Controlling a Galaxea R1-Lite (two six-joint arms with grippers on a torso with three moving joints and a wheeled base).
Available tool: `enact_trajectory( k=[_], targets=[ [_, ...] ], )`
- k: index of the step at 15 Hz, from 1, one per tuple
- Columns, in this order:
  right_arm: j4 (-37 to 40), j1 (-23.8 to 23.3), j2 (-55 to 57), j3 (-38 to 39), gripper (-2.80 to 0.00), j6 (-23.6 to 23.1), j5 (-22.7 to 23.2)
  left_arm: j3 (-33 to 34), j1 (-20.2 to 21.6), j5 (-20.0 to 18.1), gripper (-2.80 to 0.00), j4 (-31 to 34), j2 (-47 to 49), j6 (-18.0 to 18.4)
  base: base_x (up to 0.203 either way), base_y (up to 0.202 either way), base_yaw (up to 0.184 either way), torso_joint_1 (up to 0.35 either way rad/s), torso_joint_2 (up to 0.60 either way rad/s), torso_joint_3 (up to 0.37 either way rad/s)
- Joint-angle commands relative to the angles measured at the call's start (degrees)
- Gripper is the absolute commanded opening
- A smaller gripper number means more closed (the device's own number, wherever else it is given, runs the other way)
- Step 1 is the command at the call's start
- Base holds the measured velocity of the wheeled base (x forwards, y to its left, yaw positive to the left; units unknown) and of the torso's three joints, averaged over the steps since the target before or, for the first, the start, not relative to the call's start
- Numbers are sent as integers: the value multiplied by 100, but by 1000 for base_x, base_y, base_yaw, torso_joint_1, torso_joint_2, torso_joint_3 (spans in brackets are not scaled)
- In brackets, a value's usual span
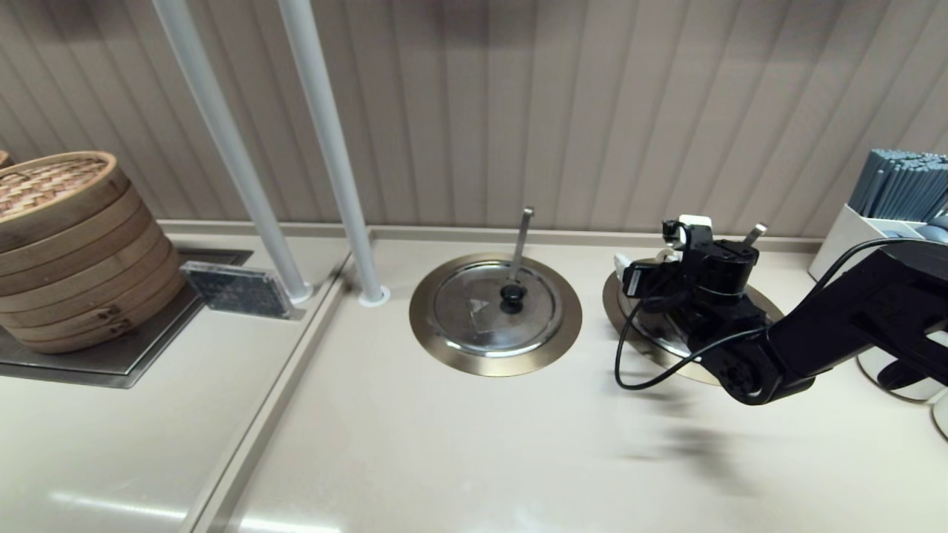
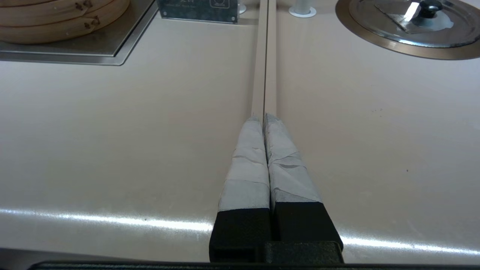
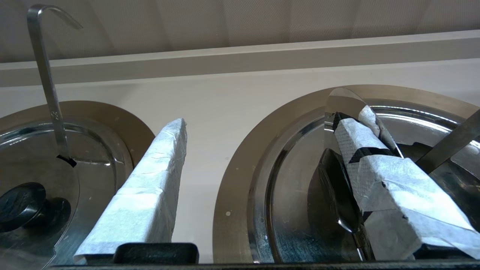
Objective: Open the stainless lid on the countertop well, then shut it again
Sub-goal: Open the lid, then stir with a spoon
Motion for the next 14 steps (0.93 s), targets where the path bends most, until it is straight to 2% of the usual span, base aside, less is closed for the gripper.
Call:
enact_trajectory(
  k=[1,9,11,12,14],
  targets=[
    [-68,94,-222,124,0,2,-23,7,1,0,-280,6,0,0,0,0,0,0,0,0],
    [-52,665,-1136,831,0,139,-53,-1,1,0,-280,6,0,0,0,0,0,0,0,0],
    [151,737,-1605,907,0,152,-62,-1,1,0,-280,5,0,0,0,0,0,0,0,0],
    [455,687,-1844,904,0,153,-68,-1,1,0,-280,-3,0,0,0,0,0,0,0,0],
    [1010,113,-1974,815,0,136,-102,0,1,0,-280,-3,0,0,0,0,0,0,0,0]
  ],
)
